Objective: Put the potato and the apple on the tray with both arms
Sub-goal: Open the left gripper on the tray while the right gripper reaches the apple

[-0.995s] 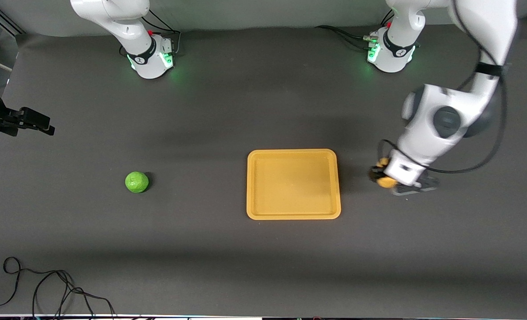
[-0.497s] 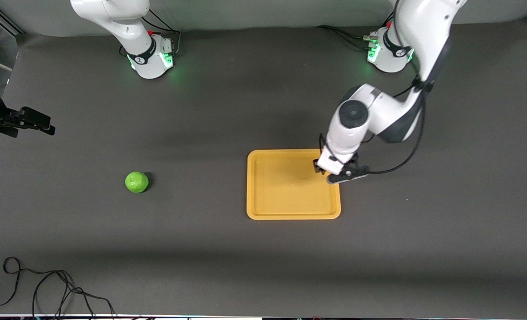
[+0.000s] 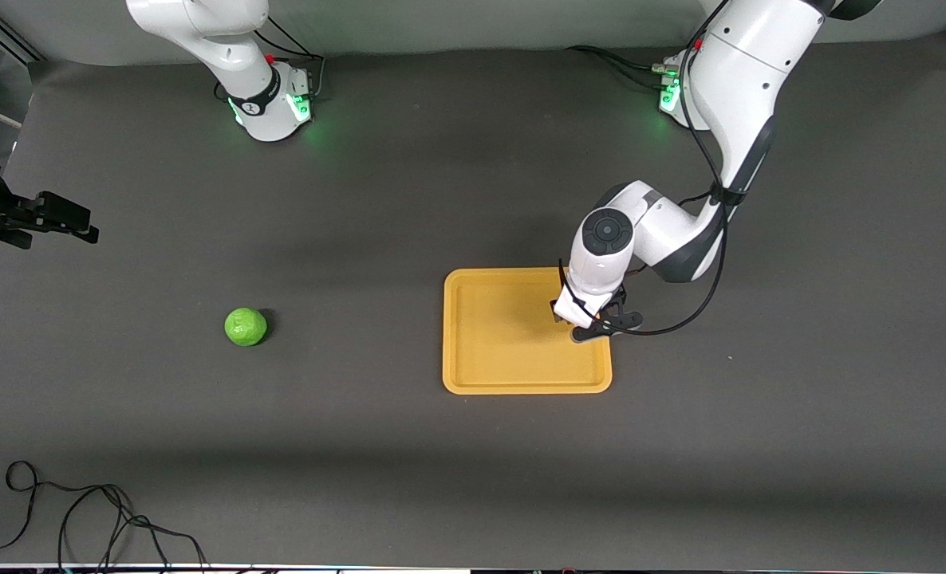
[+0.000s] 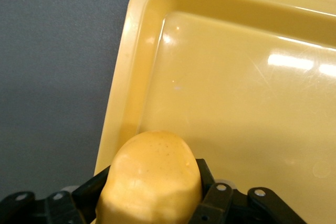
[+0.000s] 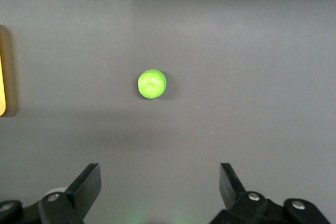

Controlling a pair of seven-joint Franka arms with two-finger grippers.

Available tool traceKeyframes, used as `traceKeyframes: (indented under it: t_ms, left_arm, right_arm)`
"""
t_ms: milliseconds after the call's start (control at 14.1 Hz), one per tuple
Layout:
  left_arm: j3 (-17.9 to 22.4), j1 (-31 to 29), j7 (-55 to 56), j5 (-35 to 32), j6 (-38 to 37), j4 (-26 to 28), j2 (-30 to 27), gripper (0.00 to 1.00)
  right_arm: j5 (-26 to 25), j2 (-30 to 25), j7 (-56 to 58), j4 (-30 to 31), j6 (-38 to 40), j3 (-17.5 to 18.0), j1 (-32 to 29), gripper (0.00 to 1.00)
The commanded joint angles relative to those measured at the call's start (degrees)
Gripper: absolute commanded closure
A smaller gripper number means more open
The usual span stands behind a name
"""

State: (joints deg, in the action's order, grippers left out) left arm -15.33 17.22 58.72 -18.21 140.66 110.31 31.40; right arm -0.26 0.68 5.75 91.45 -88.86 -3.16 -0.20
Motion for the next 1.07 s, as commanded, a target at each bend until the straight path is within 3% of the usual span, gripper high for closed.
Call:
traceKeyframes:
  t_ms: [0,71,213,497,710,995]
  left_arm:
    - [0.7,1.1,2.0,-1.3,-0.2,-1.1,0.7,0.25]
    - [0.7,1.1,2.0,-1.3,-0.2,-1.2,0.8,0.12]
    - [0.8,1.1,2.1,-1.3,-0.3,-1.3,0.8,0.0]
    - [0.8,1.1,2.2,-1.3,-0.6,-1.4,0.2,0.0]
    - [0.8,0.2,2.0,-1.2,-2.7,-1.9,-4.3,0.0]
    - [0.6,-4.5,-4.8,1.8,-13.8,-4.4,-13.6,0.0]
  right_arm:
    - [0.1,-0.5,0.1,0.7,-1.5,0.0,1.5,0.0]
    - [0.0,-0.4,-2.9,0.8,-1.6,0.0,3.3,0.0]
    - [0.0,-0.1,-4.7,0.8,-1.8,0.0,5.7,0.0]
    - [0.1,-0.7,-4.8,5.0,-6.6,0.0,7.5,0.0]
    - [0.1,-5.1,-4.1,16.9,-16.2,-1.2,7.3,0.0]
    - [0.1,-7.5,-3.9,32.4,-32.1,-2.9,7.4,0.0]
